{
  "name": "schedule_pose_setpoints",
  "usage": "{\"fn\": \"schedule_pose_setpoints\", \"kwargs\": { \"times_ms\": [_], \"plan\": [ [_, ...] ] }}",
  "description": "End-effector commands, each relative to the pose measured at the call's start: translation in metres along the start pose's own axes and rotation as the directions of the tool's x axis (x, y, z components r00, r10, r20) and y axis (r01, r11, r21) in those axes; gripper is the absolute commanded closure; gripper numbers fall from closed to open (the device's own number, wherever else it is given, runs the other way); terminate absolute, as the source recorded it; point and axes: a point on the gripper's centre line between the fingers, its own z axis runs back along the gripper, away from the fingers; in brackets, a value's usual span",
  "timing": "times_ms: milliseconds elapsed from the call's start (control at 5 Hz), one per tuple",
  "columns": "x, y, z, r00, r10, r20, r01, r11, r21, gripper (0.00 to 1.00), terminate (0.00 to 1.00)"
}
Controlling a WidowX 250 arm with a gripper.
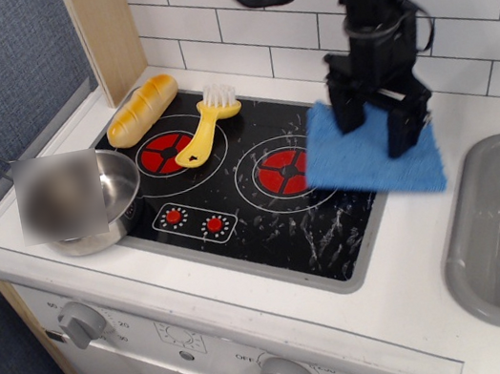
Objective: Move the blue cloth with robot and place it far edge of the stove.
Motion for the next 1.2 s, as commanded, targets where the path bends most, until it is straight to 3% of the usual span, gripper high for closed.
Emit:
{"fn": "schedule_pose_setpoints", "kwargs": {
  "times_ms": [0,200,400,600,1000],
  "plan": [
    [-0.004,0.002,-0.006,0.995,-0.101,-0.02,0.1,0.994,-0.048,0.0,0.0],
    [-0.006,-0.004,0.025,0.997,-0.068,0.046,0.067,0.997,0.037,0.0,0.0],
    [-0.002,-0.008,0.066,0.997,-0.01,0.075,-0.004,0.984,0.177,0.0,0.0],
    [-0.001,-0.009,0.091,0.994,0.038,0.107,-0.06,0.976,0.208,0.0,0.0],
    [-0.025,-0.009,0.094,0.979,0.195,0.064,-0.203,0.967,0.156,0.0,0.0]
  ]
}}
